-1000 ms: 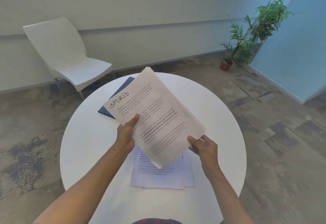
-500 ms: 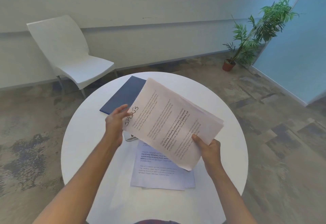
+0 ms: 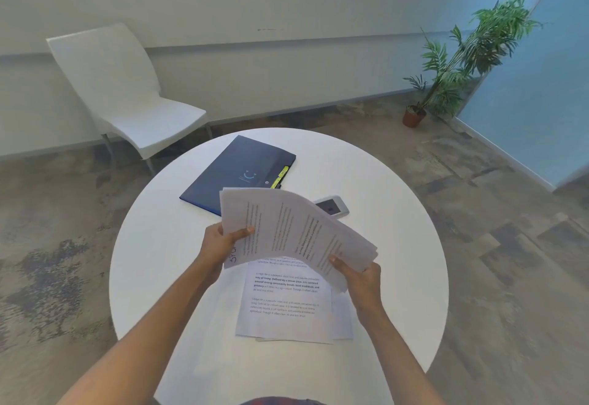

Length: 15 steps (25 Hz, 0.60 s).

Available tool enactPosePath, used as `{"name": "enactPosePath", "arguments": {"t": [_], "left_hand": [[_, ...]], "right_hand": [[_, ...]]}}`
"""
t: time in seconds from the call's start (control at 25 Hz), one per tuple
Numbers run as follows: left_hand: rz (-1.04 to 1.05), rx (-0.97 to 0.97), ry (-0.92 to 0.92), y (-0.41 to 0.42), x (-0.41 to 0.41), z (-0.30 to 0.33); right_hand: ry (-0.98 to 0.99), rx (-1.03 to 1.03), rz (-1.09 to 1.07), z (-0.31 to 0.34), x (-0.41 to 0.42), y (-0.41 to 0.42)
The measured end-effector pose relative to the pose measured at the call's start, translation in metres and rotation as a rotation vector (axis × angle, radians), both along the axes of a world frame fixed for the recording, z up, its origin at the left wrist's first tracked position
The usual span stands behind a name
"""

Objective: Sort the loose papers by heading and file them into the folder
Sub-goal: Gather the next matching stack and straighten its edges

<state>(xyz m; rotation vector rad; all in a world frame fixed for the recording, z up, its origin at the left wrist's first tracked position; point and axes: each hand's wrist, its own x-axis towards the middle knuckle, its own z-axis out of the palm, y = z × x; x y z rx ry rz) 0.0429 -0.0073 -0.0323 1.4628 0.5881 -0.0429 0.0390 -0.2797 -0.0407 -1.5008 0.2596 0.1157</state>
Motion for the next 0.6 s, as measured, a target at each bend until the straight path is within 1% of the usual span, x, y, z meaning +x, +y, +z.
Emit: {"name": "enactPosePath", "arguments": {"t": [0.2, 0.4, 0.6], "left_hand": [[0.051, -0.007, 0.049, -0.002, -0.015, -0.02], [0.083, 0.02, 0.045, -0.003, -0.013, -0.026], [0.088, 0.017, 0.058, -0.008, -0.024, -0.036]], "right_hand": [[0.026, -0.139, 0.035, -0.015, -0.005, 0.0], [0.045, -0.083, -0.008, -0.007, -0.003, -0.001], [0.087, -0.124, -0.026, -0.019, -0.012, 0.001]]}}
